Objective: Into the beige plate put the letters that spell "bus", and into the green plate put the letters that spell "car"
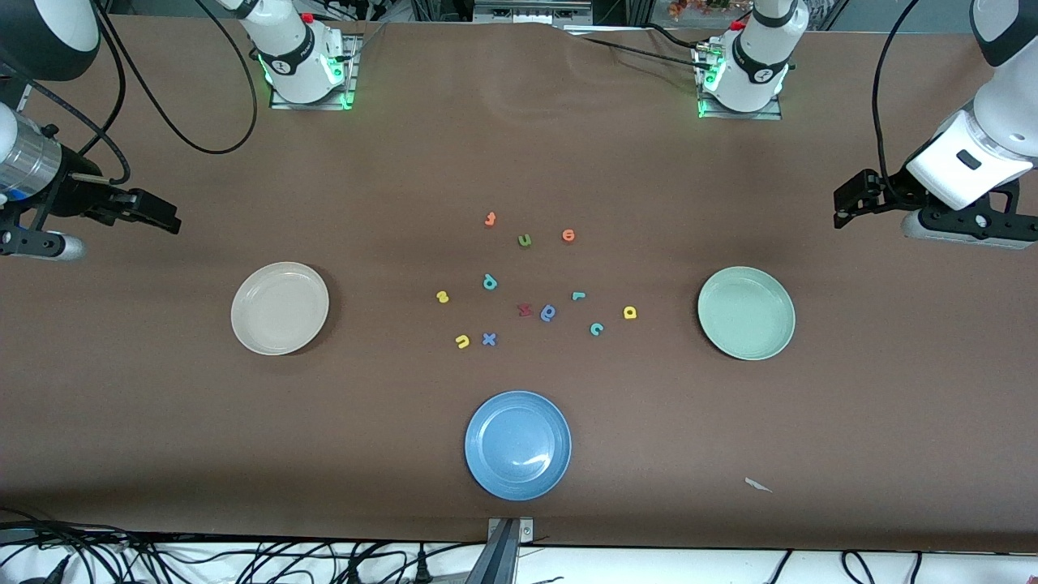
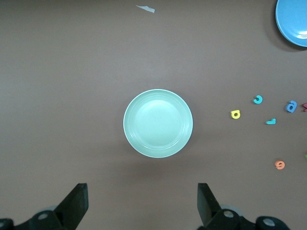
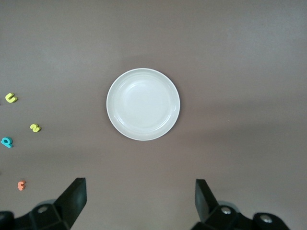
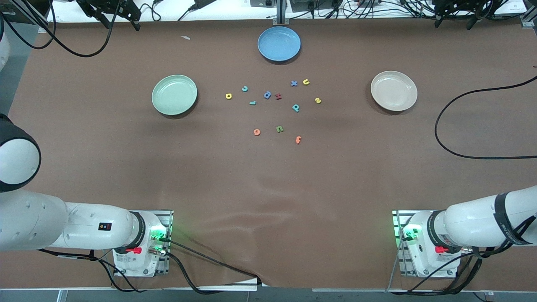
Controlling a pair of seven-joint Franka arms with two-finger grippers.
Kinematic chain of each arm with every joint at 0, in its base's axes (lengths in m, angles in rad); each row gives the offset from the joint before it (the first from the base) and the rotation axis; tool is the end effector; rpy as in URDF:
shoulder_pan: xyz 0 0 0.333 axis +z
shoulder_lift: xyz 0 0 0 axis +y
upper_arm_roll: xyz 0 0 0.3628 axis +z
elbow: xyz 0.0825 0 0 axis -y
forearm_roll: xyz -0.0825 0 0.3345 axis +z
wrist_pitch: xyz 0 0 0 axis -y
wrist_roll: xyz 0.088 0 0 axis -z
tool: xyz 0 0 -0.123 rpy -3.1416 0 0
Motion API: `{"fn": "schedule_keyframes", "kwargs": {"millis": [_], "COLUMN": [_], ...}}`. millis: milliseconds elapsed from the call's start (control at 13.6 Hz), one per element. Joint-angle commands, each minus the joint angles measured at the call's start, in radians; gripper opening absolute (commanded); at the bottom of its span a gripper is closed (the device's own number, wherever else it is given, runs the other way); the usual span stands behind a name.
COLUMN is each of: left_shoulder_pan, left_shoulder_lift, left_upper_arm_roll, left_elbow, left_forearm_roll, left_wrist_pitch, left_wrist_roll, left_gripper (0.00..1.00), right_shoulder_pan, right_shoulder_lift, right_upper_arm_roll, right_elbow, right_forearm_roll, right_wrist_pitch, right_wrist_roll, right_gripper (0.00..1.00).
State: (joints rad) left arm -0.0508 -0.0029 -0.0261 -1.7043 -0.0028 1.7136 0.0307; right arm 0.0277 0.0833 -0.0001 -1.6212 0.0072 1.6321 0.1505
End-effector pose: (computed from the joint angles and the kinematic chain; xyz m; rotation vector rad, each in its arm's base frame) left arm 0.5118 -0.0398 0.6124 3.1340 -0.1682 0.0190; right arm 0.5336 0.0156 0.5958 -3.1328 0.1939 0.1142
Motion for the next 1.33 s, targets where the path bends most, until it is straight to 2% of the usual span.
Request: {"fn": "schedule_keyframes", "kwargs": {"millis": [0,1252], "left_shoulder_pan": [0.005,0.006], "left_shoulder_lift": [-0.016,-0.014], "left_upper_arm_roll": [0.0,0.0], "left_elbow": [-0.015,-0.017], "left_forearm_roll": [-0.025,-0.025], "left_wrist_pitch": [0.001,0.001], "left_wrist_roll": [0.009,0.009], "left_gripper": [1.0,1.0], "right_shoulder_pan": [-0.005,-0.005], "right_shoulder_lift": [-0.007,-0.007], "right_upper_arm_roll": [-0.001,-0.001], "right_elbow": [0.004,0.007], "right_forearm_roll": [0.019,0.02], "right_wrist_pitch": [-0.017,-0.043], "right_wrist_roll": [-0.016,-0.009], "right_gripper": [1.0,1.0]}}
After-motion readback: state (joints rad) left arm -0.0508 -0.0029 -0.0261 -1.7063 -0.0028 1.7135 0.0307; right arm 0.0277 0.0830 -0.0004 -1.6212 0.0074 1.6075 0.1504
